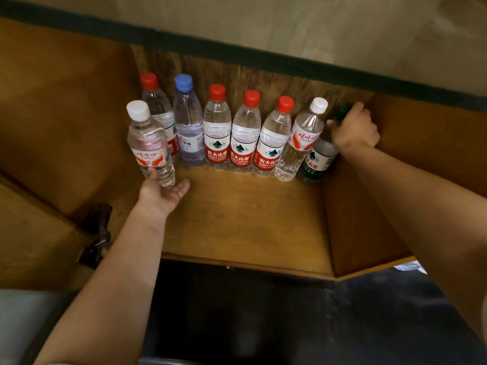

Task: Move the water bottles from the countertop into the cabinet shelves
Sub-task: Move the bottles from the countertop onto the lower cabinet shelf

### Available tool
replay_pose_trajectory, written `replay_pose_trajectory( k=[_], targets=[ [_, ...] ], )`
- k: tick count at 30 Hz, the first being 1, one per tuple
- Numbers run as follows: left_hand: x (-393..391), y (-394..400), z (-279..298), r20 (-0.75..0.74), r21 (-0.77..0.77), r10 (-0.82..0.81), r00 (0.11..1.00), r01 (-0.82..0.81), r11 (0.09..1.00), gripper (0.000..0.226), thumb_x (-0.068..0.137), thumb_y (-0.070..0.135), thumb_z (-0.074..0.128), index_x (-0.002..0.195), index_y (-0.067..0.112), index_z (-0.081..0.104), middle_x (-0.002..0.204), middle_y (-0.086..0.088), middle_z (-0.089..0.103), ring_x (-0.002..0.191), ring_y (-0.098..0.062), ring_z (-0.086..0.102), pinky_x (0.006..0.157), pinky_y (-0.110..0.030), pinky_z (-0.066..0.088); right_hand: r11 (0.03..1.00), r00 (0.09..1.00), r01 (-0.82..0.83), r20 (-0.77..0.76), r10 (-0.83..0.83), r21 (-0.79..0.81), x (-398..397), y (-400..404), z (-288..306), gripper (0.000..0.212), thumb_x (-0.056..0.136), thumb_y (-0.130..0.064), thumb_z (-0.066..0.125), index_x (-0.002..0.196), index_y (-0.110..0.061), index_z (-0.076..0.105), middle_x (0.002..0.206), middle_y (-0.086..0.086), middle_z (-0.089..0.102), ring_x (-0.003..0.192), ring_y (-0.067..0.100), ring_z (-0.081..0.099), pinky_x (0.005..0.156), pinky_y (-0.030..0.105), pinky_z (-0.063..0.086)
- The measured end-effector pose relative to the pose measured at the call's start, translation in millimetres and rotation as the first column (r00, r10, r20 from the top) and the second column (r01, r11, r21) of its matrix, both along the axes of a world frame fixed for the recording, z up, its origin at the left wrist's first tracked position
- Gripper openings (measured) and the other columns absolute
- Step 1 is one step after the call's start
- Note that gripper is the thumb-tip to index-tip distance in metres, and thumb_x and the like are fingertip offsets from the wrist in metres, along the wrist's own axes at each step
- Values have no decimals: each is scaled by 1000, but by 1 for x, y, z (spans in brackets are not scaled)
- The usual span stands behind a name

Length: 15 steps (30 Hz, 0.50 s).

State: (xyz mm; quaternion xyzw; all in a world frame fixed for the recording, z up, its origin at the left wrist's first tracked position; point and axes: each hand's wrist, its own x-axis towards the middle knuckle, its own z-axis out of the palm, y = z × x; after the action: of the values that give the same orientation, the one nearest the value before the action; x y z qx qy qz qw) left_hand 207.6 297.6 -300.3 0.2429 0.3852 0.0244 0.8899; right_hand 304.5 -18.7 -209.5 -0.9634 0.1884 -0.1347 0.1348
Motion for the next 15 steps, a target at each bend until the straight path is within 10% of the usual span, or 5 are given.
replay_pose_trajectory(
  k=[7, 15],
  targets=[
    [8, 3, 6, 133, -321, 239, 962, -186, 928, 30, 99, 28, 40, 106, 2, 52, 107, -24, 56, 118, -36, 51, 97, -47, 44, 990, 995, -75, -51, 82, 122, 0, -6, 11, 39, 89, -20, 59, 122, -2, 50, 128, 20, 52, 121, 38, 47, 98, 42, 40],
    [25, 19, 5, 83, -336, 249, 965, -208, 919, 38, 94, 22, 51, 126, 3, 48, 123, -20, 56, 112, -33, 56, 88, -40, 53, 956, 989, -99, -75, 125, 277, 3, -11, 8, 39, 88, -14, 59, 124, -3, 48, 130, 18, 52, 123, 35, 46, 103, 41, 40]
  ],
)
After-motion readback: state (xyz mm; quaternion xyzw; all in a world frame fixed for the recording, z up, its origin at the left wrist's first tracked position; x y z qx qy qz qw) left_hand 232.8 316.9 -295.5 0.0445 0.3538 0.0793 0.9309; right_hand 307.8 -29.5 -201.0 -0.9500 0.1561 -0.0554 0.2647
